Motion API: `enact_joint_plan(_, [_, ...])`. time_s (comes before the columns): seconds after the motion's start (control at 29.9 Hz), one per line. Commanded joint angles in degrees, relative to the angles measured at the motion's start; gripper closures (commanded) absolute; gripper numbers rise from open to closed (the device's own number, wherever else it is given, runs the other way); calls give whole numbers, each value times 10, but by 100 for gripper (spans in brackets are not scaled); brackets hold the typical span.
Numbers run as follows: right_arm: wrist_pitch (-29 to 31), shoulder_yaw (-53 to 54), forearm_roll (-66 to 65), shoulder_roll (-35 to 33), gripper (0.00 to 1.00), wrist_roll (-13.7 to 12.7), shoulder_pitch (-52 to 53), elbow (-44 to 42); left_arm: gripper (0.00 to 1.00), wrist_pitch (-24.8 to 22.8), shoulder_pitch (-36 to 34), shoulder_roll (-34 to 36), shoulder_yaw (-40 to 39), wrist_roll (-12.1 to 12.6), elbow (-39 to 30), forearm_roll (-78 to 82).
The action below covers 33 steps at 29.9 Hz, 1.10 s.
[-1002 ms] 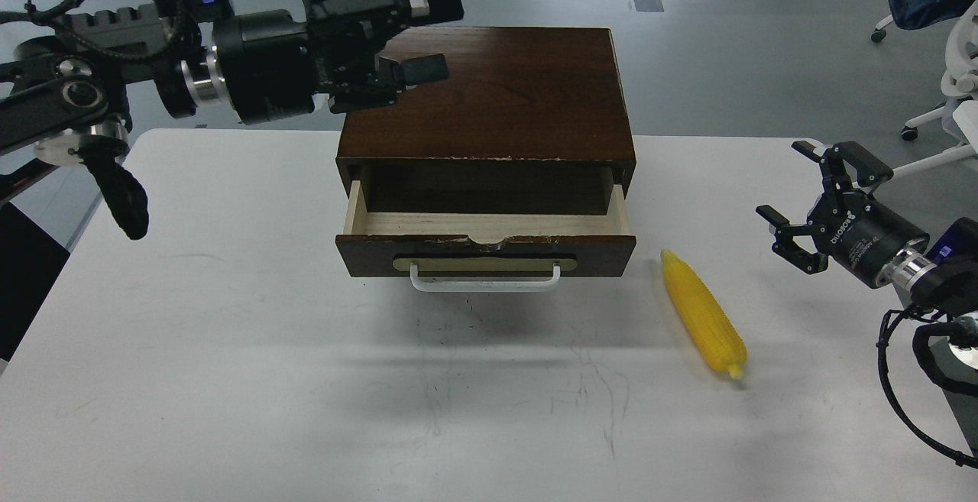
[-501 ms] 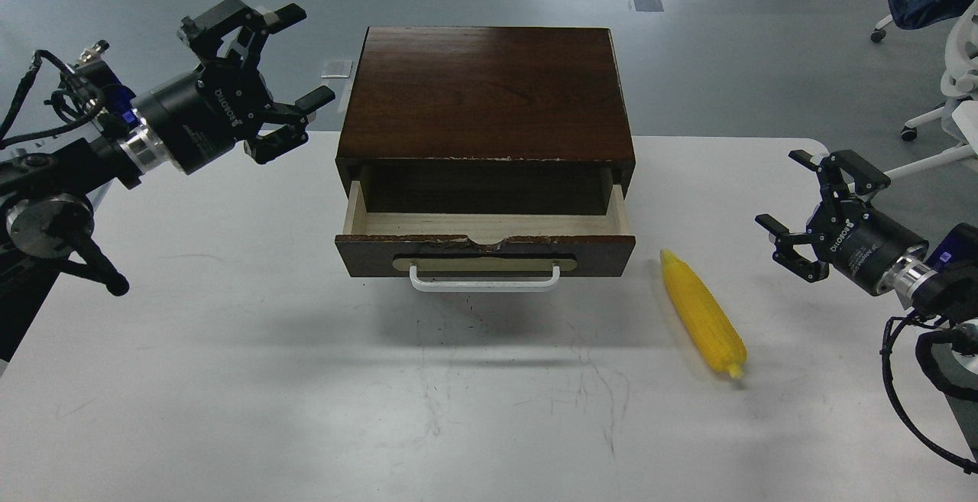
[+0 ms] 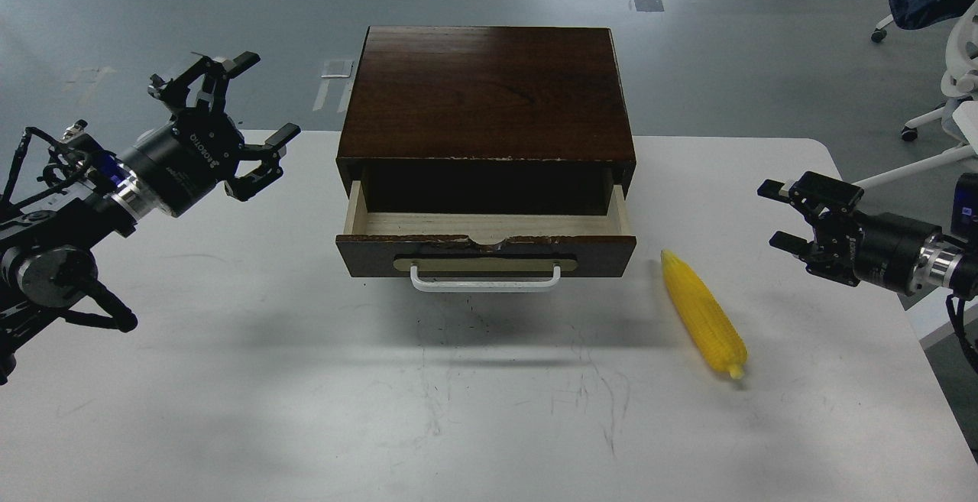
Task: Put corn in drawer with both arms
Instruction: 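Reach the right gripper to the yellow corn cob and grasp it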
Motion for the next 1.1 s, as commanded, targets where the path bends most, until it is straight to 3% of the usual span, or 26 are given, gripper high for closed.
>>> enact_joint_plan(0.0, [-21,-2,-151,-6,0,0,15,27,2,0,2,-6,-3,0,-1,2])
enact_joint_plan(0.23, [-22,-24,-291,-3,0,0,22,46,2,0,2,-12,-4,0,-3,4])
enact_joint_plan(0.77, [-43,-145,-301,55,0,0,71,20,2,0,2,-15,-8,0,-7,6])
enact_joint_plan(1.07, [-44,-196,-302,76,10,0,107,19,2,0,2,-14,-12,0,-8,7])
